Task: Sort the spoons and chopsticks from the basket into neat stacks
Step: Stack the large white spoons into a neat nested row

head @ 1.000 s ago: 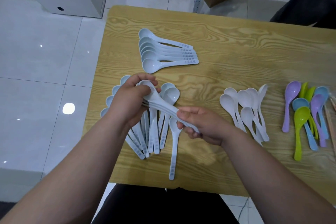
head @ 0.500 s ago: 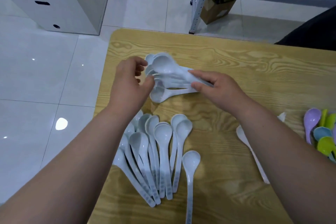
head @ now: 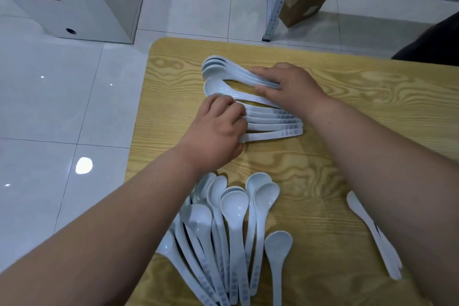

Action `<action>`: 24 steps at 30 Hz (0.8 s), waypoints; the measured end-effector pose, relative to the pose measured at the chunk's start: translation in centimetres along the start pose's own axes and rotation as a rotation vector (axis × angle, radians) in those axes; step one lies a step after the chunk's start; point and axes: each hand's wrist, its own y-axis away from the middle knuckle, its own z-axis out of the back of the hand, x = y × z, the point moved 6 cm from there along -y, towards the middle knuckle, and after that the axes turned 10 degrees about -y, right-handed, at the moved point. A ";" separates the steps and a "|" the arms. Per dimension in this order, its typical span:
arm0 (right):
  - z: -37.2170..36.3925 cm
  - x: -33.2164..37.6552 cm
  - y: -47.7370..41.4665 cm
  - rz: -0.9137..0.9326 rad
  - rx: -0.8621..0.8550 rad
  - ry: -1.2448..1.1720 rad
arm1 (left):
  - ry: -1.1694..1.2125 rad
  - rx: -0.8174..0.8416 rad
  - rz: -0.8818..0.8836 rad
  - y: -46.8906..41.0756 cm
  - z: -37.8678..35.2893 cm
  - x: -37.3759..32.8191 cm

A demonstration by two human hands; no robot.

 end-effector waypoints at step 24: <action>-3.8 -1.2 7.2 0.223 0.046 0.220 | 0.288 0.018 0.326 0.4 -0.8 3.4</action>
